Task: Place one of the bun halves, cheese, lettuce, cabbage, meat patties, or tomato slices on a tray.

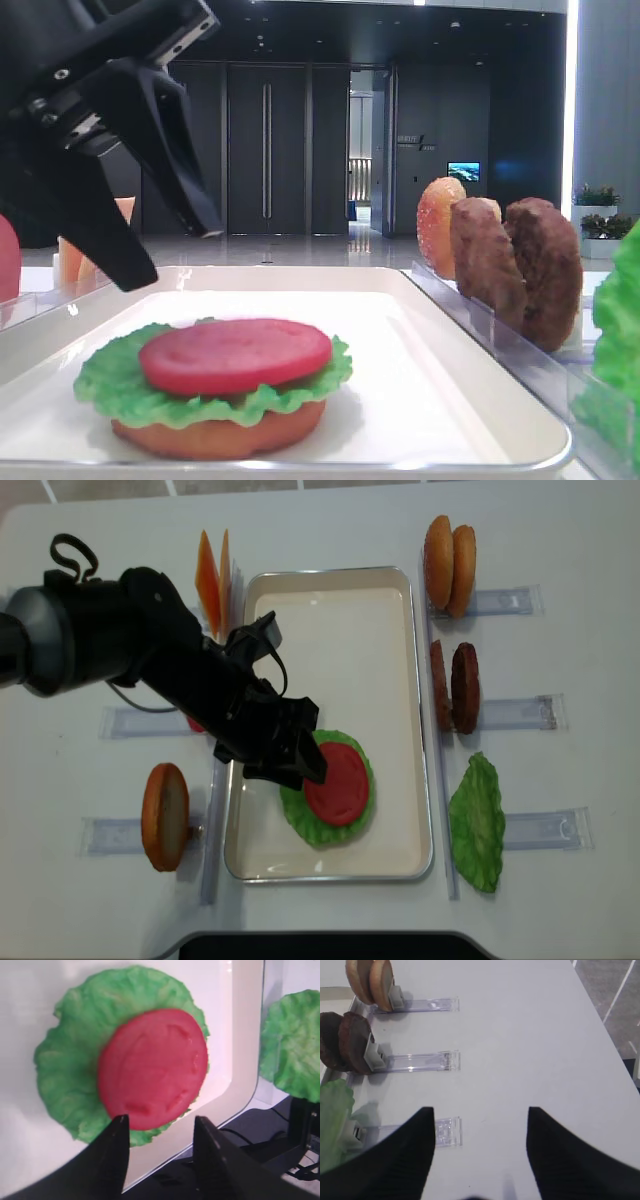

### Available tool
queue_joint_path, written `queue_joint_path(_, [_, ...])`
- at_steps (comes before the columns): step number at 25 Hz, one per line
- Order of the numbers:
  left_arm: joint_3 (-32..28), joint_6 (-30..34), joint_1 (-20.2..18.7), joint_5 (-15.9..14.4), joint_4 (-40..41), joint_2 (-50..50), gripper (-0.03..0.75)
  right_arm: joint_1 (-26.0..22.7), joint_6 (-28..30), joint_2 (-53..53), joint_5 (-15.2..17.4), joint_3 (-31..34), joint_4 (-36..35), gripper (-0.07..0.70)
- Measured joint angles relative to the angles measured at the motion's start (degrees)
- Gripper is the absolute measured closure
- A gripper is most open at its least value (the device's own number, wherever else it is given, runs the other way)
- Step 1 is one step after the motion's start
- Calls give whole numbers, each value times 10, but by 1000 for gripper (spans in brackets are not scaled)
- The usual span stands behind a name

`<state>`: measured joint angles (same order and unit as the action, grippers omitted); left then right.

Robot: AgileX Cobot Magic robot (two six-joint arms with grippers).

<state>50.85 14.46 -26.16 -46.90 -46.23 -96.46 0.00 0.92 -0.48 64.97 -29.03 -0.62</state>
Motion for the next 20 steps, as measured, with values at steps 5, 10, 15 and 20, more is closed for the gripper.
queue_joint_path(5, [7, -63, 0, -3, 92, 27, 388, 0, 0, 0, 0, 0, 0, 239])
queue_joint_path(10, [43, -154, 0, -46, 222, 61, 388, 0, 0, 0, 0, 0, 0, 239])
queue_joint_path(15, [92, -209, 0, -123, 323, 91, 349, 0, 0, 0, 0, 0, 0, 239])
queue_joint_path(20, [125, -223, 0, -182, 366, 109, 223, 0, 0, 0, 0, 0, 0, 239])
